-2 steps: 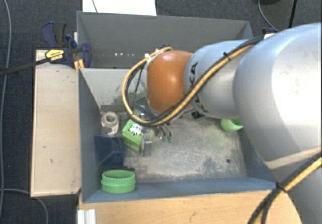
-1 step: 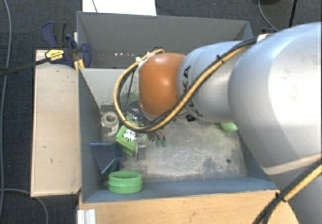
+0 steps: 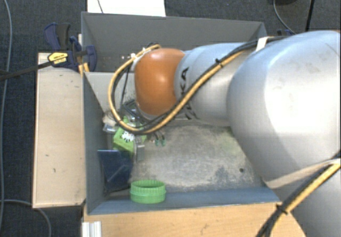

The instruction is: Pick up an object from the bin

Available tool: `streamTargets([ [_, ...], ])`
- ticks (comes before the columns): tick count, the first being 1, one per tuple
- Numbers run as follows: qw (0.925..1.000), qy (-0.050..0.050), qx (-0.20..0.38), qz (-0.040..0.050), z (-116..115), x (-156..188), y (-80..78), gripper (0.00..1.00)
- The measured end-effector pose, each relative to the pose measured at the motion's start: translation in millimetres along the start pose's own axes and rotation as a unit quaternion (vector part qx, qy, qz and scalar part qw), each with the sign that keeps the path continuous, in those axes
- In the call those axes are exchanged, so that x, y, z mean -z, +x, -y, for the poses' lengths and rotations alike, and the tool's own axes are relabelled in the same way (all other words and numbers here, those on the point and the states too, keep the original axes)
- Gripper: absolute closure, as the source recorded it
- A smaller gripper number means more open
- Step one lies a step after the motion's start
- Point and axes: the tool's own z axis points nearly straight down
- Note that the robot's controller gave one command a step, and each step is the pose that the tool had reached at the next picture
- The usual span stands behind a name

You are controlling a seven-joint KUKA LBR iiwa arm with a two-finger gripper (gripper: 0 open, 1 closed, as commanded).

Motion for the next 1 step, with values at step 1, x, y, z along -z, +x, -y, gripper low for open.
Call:
streamTargets([
  [1, 1.0, 0.0, -0.001, 0.0, 0.0, 0.0, 0.0, 1.0],
])
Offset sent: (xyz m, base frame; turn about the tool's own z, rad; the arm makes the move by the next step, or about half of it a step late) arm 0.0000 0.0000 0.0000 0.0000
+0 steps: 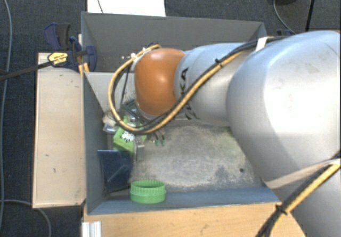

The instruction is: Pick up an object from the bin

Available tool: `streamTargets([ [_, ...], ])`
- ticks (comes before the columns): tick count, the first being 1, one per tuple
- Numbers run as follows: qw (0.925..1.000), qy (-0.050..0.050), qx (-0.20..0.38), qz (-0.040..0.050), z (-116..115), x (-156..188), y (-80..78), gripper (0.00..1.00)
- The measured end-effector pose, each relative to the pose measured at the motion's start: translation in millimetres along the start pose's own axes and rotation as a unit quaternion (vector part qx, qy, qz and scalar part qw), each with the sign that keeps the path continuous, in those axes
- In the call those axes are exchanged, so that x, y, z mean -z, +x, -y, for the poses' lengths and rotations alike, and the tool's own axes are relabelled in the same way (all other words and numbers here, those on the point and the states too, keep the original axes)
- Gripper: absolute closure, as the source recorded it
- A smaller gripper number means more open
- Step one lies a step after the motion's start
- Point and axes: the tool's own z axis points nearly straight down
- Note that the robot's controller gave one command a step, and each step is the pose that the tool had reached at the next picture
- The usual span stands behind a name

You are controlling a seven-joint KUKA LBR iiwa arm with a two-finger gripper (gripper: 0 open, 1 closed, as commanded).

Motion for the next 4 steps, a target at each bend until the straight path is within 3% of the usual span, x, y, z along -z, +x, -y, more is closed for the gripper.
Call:
streamTargets([
  [4, 1.0, 0.0, -0.003, 0.0001, -0.1, 0.0, -0.1, 1.0],
])
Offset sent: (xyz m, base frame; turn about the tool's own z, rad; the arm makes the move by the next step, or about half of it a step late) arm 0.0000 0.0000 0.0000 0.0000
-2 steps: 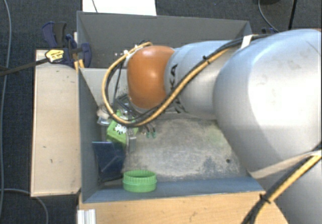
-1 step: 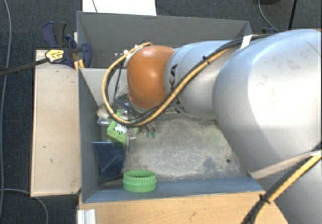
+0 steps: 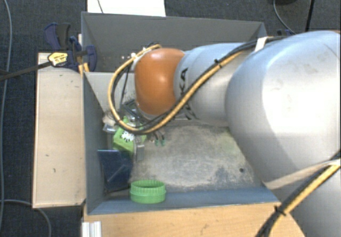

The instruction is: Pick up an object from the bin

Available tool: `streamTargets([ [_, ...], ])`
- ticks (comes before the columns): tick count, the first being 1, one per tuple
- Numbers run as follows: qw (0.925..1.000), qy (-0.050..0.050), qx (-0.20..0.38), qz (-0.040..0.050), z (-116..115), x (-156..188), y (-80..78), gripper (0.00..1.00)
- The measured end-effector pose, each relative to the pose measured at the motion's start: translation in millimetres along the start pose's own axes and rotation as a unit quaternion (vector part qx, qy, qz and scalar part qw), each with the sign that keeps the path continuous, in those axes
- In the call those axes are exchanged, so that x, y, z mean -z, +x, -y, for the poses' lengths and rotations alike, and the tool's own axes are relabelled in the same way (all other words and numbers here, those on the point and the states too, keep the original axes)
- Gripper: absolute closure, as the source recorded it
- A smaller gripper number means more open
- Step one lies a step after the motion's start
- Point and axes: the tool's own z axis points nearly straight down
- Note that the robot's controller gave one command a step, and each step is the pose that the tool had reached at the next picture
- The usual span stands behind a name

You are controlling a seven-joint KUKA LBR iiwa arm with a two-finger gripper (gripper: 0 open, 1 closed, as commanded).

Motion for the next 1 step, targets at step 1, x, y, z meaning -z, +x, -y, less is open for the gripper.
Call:
streamTargets([
  [1, 1.0, 0.0, 0.0, 0.0, 0.0, 0.0, 0.0, 1.0],
])
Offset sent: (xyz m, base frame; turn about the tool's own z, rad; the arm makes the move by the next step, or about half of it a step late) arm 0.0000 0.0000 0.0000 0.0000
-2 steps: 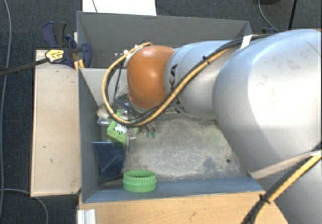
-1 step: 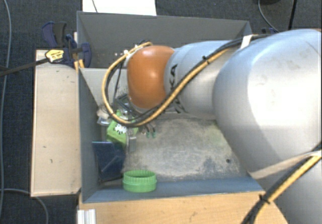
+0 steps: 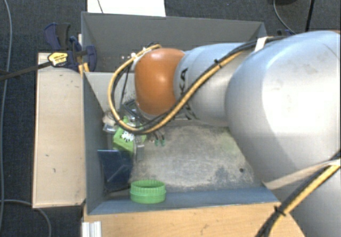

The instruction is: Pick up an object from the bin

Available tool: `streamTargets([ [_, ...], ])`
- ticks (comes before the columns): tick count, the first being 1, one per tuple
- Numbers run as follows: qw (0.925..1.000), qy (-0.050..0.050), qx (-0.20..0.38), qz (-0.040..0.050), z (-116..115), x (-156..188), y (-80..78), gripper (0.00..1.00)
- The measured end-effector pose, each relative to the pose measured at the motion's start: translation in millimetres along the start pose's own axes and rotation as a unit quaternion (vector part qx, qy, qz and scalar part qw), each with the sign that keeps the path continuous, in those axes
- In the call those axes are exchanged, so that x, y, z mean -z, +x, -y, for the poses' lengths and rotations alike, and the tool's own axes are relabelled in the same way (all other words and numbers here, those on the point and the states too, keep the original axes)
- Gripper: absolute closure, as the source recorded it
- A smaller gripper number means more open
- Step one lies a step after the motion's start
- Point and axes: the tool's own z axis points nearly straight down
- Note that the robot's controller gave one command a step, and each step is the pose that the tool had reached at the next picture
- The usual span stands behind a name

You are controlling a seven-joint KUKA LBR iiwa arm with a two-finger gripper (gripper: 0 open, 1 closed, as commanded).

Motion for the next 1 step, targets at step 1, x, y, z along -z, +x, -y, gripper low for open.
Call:
streamTargets([
  [1, 1.0, 0.0, 0.0, 0.0, 0.0, 0.0, 0.0, 1.0],
])
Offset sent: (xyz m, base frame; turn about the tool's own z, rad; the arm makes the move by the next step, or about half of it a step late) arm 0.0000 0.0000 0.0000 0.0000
